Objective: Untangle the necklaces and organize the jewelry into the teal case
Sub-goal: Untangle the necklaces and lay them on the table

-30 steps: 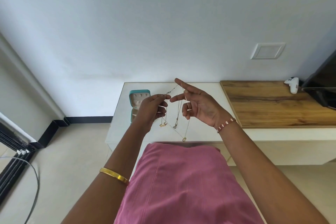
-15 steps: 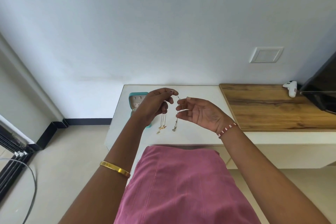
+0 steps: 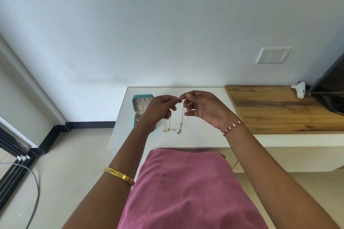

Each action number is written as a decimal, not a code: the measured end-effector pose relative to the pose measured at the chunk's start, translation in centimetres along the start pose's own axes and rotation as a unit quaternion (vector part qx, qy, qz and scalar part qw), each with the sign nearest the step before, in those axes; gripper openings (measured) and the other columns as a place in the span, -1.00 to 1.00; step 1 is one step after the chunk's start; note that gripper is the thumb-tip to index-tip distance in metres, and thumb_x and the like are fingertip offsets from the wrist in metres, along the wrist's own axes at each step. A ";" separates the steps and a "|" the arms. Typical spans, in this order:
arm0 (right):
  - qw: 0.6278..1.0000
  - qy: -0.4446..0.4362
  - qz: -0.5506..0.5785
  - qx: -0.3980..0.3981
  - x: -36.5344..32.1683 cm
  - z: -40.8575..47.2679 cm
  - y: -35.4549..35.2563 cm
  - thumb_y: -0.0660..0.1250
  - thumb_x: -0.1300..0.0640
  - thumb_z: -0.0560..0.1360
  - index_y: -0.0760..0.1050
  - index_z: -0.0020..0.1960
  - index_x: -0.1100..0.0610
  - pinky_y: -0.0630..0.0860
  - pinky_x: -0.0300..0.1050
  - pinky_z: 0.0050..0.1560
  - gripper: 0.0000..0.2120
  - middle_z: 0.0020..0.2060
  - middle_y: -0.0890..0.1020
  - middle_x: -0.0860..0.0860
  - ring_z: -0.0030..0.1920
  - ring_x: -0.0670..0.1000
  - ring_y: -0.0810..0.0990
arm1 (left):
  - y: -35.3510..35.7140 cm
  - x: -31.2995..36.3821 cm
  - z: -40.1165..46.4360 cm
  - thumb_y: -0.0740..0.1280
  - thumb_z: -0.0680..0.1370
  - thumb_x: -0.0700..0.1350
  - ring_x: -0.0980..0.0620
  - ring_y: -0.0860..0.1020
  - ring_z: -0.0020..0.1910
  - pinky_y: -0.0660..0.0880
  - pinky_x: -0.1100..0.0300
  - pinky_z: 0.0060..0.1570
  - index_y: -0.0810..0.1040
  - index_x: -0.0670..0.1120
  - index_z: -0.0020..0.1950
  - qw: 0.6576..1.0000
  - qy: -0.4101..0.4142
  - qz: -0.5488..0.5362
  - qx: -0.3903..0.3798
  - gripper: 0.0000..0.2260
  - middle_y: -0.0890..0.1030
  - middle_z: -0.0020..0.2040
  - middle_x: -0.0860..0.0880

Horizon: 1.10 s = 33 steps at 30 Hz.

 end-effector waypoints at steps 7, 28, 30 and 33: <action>0.993 -0.035 0.108 0.031 -0.7 -0.1 0.1 0.14 0.32 0.55 0.52 0.13 0.22 0.59 -0.12 -0.09 -0.76 -0.04 0.65 0.11 -0.13 0.06 0.64 | 0.6 -1.0 -0.1 0.26 0.53 -0.29 0.08 0.40 -0.47 0.39 0.22 -0.32 0.46 -0.08 -0.14 0.996 0.029 -0.072 0.046 -0.87 0.52 -0.30 -0.06; 0.989 -0.054 0.121 0.059 -1.5 -0.5 1.5 0.14 0.37 0.54 0.39 0.31 0.24 0.52 -0.04 0.16 -0.65 0.25 0.50 0.23 0.16 0.18 0.55 | 1.6 -1.6 -0.2 0.39 0.48 -0.10 0.16 0.32 -0.47 0.31 0.33 -0.37 0.55 0.04 -0.20 0.988 0.104 0.097 0.053 -0.92 0.39 -0.43 0.08; 0.989 -0.053 0.123 0.058 -1.5 -0.6 1.4 0.14 0.36 0.54 0.38 0.32 0.24 0.52 -0.03 0.16 -0.64 0.24 0.50 0.23 0.15 0.18 0.55 | 1.6 -1.6 -0.2 0.40 0.47 -0.08 0.20 0.32 -0.52 0.27 0.44 -0.45 0.54 0.03 -0.19 0.987 0.108 0.106 0.058 -0.93 0.41 -0.42 0.07; 0.988 -0.056 0.129 0.056 -1.5 -0.5 1.4 0.14 0.37 0.54 0.38 0.32 0.24 0.53 -0.04 0.16 -0.64 0.20 0.51 0.21 0.11 0.16 0.57 | 1.7 -1.7 -0.2 0.38 0.49 -0.08 0.13 0.37 -0.44 0.37 0.28 -0.31 0.56 0.01 -0.19 0.986 0.111 0.114 0.048 -0.93 0.48 -0.40 -0.01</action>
Point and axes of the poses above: each hand's wrist, its own z-axis towards the middle knuckle, its own y-axis out of the palm, x = y × z, the point moved 1 cm from there along z, towards the middle knuckle
